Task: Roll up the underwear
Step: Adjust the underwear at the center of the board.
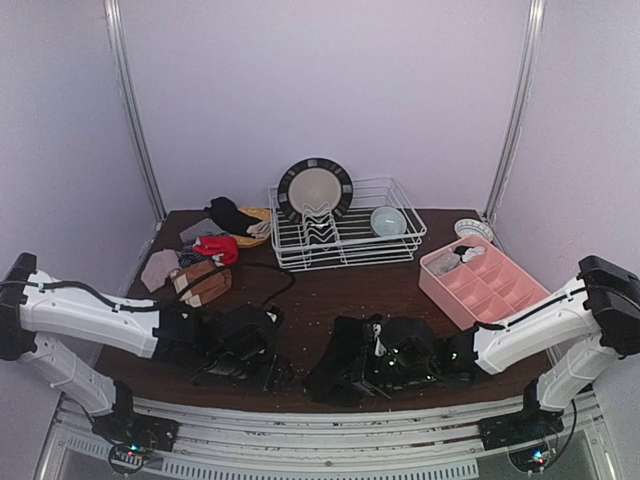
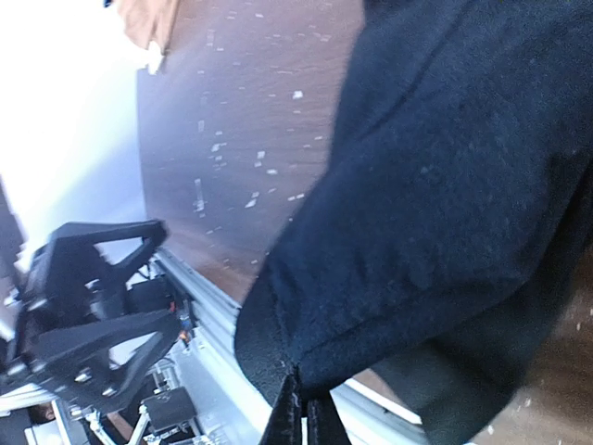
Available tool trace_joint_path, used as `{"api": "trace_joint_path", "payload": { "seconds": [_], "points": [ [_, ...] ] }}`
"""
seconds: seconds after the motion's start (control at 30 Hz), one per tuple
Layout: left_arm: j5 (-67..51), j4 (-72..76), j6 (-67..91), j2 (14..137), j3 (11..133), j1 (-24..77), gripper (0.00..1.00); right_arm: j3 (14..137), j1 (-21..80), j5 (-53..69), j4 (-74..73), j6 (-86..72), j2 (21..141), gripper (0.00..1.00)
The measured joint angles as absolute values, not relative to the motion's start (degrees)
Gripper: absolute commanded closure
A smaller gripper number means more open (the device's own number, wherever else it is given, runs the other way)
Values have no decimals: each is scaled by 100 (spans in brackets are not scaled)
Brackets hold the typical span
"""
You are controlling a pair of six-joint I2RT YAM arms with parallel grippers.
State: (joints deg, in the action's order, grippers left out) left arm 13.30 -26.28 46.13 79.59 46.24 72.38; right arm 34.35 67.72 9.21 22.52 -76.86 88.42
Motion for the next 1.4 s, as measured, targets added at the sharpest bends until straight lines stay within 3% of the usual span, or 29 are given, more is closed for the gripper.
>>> {"api": "trace_joint_path", "payload": {
  "seconds": [0.63, 1.1, 1.2, 1.4],
  "points": [
    [1168, -2272, 4611, 8399, 4624, 7238, 22, 2554, 6770, 493, 1627, -7183, 7981, 100],
    [502, -1428, 4558, 8982, 4919, 7238, 19, 1730, 6567, 943, 3811, -6930, 8586, 100],
    [390, -1306, 4536, 9148, 5061, 7238, 23, 1671, 6556, 1013, 4058, -6827, 8722, 100],
    [193, -1144, 4427, 9708, 5555, 7238, 43, 1487, 6556, 1059, 4333, -6674, 8744, 100]
  ]
}}
